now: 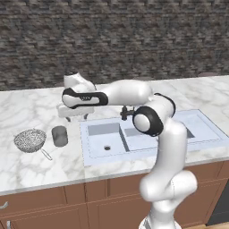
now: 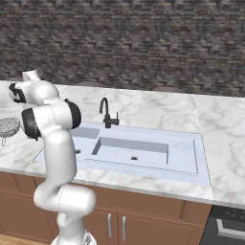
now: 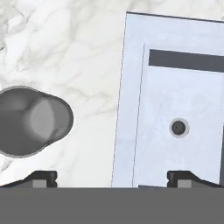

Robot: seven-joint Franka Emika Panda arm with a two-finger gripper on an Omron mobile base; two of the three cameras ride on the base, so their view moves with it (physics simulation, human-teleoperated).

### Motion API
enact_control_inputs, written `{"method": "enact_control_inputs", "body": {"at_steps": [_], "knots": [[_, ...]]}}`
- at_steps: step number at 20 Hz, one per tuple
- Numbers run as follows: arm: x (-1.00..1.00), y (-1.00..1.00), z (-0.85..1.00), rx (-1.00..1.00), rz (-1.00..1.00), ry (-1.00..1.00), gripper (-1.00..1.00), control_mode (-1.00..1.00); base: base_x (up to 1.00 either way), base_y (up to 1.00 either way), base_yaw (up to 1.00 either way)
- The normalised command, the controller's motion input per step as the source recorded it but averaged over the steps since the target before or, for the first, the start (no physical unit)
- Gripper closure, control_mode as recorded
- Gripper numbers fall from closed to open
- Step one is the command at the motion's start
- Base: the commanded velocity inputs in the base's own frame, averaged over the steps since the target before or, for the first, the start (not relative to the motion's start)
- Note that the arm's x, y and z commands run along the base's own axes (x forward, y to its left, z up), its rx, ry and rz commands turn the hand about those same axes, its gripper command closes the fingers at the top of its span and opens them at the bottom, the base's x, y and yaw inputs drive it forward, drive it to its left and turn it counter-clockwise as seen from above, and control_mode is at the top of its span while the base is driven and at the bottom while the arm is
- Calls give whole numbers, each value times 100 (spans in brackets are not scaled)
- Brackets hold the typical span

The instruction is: Place the glass cup in the left basin and the strainer in the right basin of the sink.

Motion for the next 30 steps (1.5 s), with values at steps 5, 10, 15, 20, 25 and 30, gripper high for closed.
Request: {"method": "enact_control_inputs", "body": {"at_steps": [5, 10, 15, 20, 25, 30], "knots": [[25, 45, -37, 0, 6, 15, -100, -100, 0, 0, 0], [8, 24, -29, -1, 7, 4, -100, -100, 0, 0, 0], [10, 1, -18, 0, 0, 0, -100, -100, 0, 0, 0], [10, 1, -41, 0, 0, 0, -100, -100, 0, 0, 0], [3, 0, -40, 1, 0, 0, -100, -100, 0, 0, 0], [13, 0, -25, 2, 0, -1, -100, -100, 0, 0, 0]]}}
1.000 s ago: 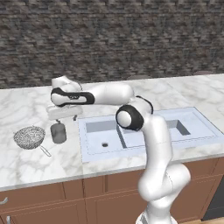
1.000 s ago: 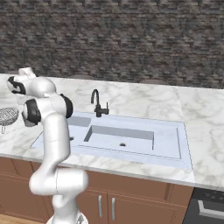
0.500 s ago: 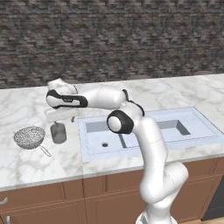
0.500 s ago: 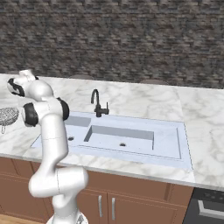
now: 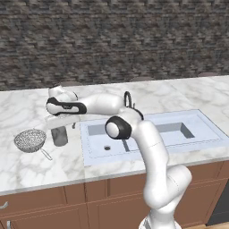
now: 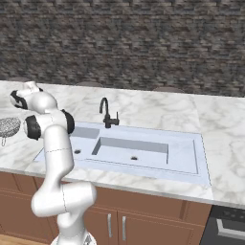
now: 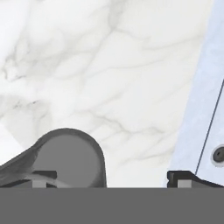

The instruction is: Place the glass cup in the left basin and the strainer in the right basin of the sink.

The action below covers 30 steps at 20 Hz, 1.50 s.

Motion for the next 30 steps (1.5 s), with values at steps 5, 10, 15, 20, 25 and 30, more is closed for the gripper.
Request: {"method": "enact_control_inputs", "body": {"at_steps": [5, 10, 15, 20, 25, 30], "knots": [[2, 0, -23, 3, 0, 0, -100, -100, 0, 0, 0], [0, 0, -22, 3, -1, -1, 100, -100, 0, 0, 0], [-2, 0, -9, 1, 0, 0, 100, -100, 0, 0, 0], [-11, -5, -1, 0, 0, -2, 100, -100, 0, 0, 0], [-35, -46, 0, 2, -21, 0, 100, -100, 0, 0, 0], [-30, -56, 0, 1, -22, 0, 100, -100, 0, 0, 0]]}}
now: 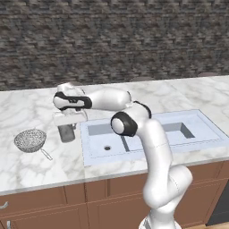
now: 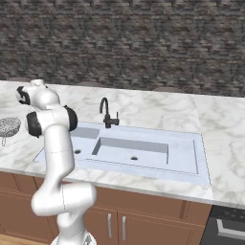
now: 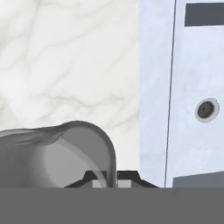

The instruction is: Place the glass cup in the left basin and the strainer in the right basin of the sink.

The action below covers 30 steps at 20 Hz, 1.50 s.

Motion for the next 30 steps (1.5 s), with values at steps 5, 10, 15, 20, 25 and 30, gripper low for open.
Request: {"method": "enact_control_inputs", "body": {"at_steps": [5, 10, 15, 20, 25, 30], "knots": [[-34, -56, 4, 0, -20, 0, 100, -100, 0, 0, 0], [-37, -55, 14, 0, -18, -3, 100, -100, 0, 0, 0], [-23, -56, 20, -1, -17, -10, 100, -100, 0, 0, 0], [-23, -51, 3, 0, -17, -16, 100, -100, 0, 0, 0], [-5, -46, -25, -1, -13, -5, 100, -100, 0, 0, 0], [39, -42, -28, 0, -11, 0, 100, -100, 0, 0, 0]]}}
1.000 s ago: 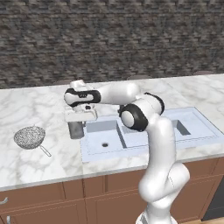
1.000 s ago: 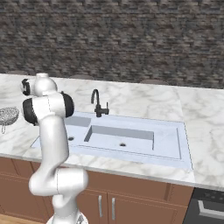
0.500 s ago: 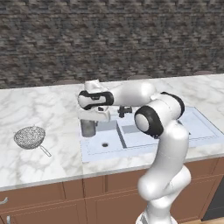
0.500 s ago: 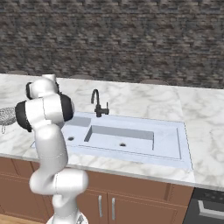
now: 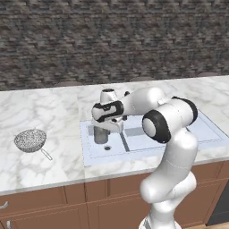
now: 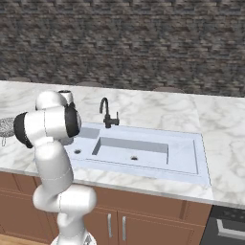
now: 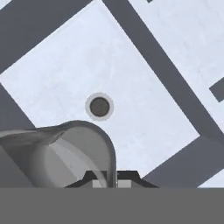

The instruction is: Place the glass cup in the left basin and the strainer in the right basin of the sink.

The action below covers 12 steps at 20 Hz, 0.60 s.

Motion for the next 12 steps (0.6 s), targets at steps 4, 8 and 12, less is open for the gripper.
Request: {"method": "enact_control_inputs", "body": {"at_steps": [4, 8, 12], "knots": [[56, -23, -25, -1, -7, 0, 100, -100, 0, 0, 0], [47, -1, -32, -10, -8, 0, 100, -100, 0, 0, 0], [50, 0, -43, -13, -8, 0, 100, -100, 0, 0, 0]]}}
